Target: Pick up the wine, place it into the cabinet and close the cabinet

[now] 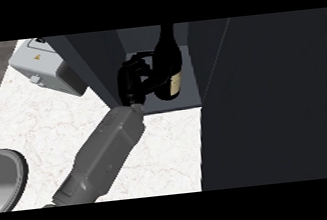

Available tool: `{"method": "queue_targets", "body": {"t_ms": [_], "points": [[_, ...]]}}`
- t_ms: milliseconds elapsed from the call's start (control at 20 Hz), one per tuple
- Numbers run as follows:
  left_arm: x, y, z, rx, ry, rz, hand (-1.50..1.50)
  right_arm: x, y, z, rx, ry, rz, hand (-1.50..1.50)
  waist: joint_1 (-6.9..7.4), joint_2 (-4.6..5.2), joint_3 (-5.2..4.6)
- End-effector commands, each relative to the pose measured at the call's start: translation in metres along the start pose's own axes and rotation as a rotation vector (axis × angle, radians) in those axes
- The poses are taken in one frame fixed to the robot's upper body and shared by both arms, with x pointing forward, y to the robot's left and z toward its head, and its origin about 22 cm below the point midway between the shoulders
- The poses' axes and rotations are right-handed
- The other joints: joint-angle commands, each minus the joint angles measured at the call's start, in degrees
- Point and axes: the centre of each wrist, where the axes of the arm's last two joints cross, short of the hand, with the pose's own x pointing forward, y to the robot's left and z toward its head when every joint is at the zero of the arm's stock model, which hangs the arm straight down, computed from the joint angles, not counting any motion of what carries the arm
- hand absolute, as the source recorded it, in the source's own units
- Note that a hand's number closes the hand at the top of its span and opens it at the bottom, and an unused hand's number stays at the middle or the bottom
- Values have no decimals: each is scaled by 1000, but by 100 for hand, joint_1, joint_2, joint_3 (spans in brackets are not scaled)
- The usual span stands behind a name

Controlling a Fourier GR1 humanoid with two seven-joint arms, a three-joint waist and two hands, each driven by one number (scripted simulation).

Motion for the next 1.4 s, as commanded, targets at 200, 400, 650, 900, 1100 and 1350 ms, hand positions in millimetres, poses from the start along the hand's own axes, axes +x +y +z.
{"method": "queue_targets", "body": {"t_ms": [200,400,650,900,1100,1350], "points": [[25,6,-36,32,-24,-14,150,31,6,21,26,-84,-82,-150,3,9,0],[37,-11,-45,66,-77,-141,150,28,7,11,47,-62,-78,-150,45,13,-1],[41,7,-58,160,-114,-303,150,25,4,12,39,-76,-75,-150,-44,41,3],[28,19,-56,188,-114,-428,-150,25,6,14,39,-77,-86,-150,-73,48,3],[28,28,-59,205,-91,-452,-150,33,5,20,54,-78,-61,-150,-88,54,1],[27,34,-60,226,-105,-494,-150,24,8,13,72,-76,-103,-150,-165,110,-4]]}}
